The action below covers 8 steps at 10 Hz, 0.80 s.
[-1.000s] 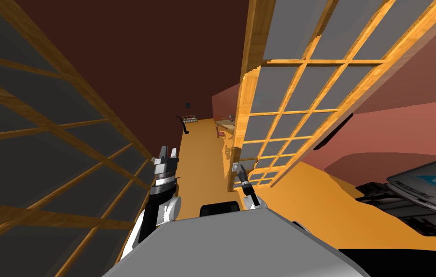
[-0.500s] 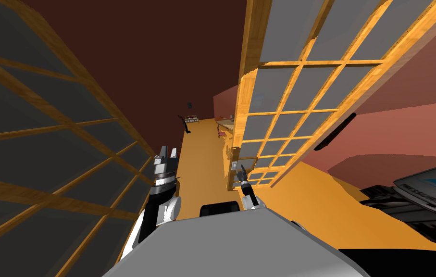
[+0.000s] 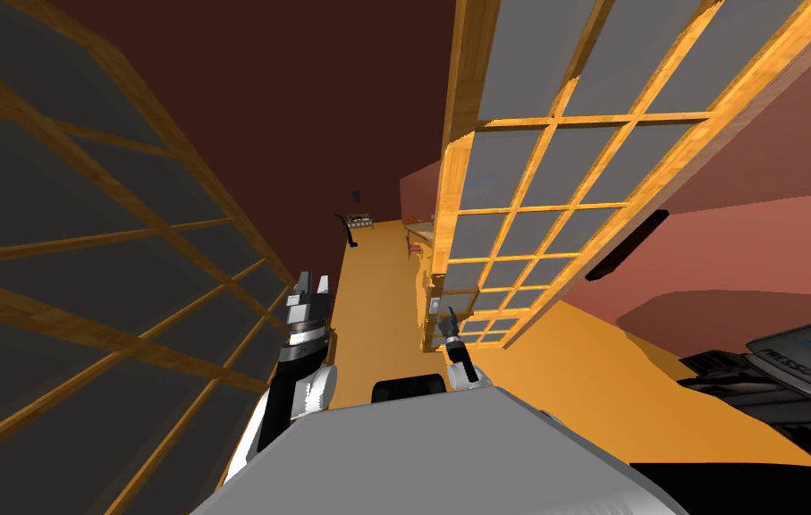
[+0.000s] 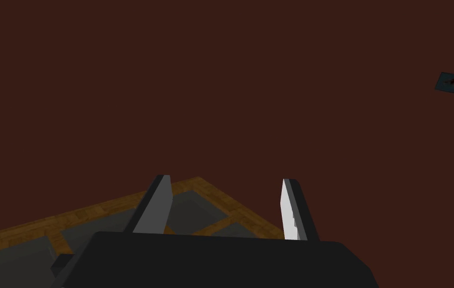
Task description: Push the door open
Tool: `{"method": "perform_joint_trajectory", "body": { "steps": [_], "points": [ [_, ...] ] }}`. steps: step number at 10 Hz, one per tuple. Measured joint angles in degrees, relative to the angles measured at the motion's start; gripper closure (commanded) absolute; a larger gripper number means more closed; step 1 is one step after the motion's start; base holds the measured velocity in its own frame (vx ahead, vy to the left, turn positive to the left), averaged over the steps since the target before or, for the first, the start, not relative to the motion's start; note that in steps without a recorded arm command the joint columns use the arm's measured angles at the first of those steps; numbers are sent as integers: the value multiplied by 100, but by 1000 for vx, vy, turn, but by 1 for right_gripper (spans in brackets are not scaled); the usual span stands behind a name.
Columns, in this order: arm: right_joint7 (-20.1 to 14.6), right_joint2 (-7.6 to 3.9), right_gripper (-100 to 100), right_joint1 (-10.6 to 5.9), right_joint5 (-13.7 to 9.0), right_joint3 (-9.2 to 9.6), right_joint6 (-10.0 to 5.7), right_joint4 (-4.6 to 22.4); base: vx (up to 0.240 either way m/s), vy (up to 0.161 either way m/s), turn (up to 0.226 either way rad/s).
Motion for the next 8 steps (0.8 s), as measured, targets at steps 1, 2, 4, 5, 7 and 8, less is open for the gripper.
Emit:
{"method": "perform_joint_trajectory", "body": {
  "steps": [1, 2, 4, 5, 7, 8],
  "points": [
    [-145, 19, -100, 3, -82, 31, 8, -23, -72, -42, 100],
    [-311, 46, -100, 9, -195, 75, 18, -50, -58, -30, 27],
    [-592, 76, -100, 14, -335, 128, 37, -91, -44, -18, 36],
    [-704, 89, -100, 15, -380, 146, 39, -97, -48, -25, 65],
    [-1017, 145, -100, -3, -573, 222, 25, -89, -67, -29, 60],
    [-1152, 158, -100, 0, -627, 243, 30, -104, -54, -32, 34]
  ]
}}
